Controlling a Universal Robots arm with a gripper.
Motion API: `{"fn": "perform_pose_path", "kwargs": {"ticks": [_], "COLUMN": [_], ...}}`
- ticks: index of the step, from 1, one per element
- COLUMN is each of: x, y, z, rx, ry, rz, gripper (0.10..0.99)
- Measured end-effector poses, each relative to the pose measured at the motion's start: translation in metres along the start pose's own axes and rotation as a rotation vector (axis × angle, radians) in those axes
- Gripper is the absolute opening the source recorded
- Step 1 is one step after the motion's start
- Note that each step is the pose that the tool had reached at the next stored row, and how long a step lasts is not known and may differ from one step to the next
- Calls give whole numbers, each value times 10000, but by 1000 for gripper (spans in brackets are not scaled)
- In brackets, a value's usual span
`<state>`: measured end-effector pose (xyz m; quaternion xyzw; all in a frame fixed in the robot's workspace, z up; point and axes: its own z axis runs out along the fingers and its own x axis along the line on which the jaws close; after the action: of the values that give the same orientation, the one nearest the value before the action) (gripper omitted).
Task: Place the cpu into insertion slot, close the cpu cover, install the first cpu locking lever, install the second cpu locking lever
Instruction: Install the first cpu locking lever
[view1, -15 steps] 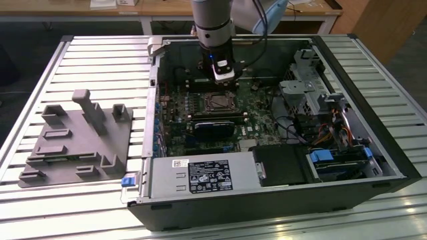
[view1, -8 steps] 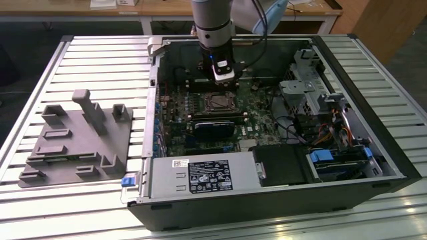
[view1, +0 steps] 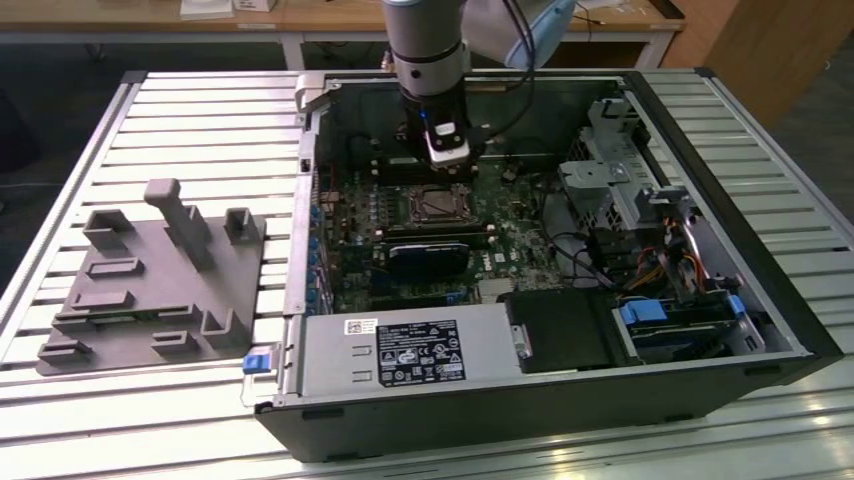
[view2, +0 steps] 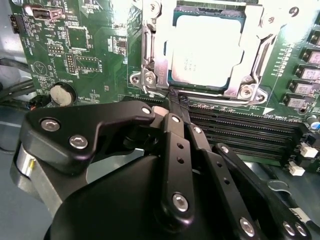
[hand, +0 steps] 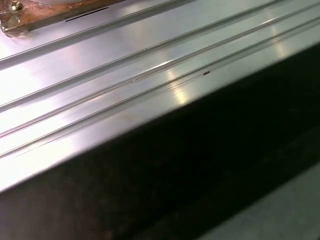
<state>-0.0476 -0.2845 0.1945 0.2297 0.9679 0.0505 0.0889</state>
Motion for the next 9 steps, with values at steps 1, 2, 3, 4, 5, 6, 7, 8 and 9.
{"fn": "perform_pose_path", "kwargs": {"ticks": [1, 2, 3, 4, 5, 6, 7, 8, 9], "x": [-2, -6, -9, -12, -15, -18, -21, -23, -25], "y": [-2, -6, -9, -12, -14, -18, -21, -24, -27], "z": [0, 0, 0, 0, 0, 0, 0, 0, 0], "rx": [0, 0, 0, 0, 0, 1, 1, 1, 0], "ry": [0, 0, 0, 0, 0, 0, 0, 1, 0], "rz": [1, 1, 2, 1, 1, 1, 1, 2, 2], "gripper": [106, 106, 106, 106, 106, 106, 106, 106, 106]}}
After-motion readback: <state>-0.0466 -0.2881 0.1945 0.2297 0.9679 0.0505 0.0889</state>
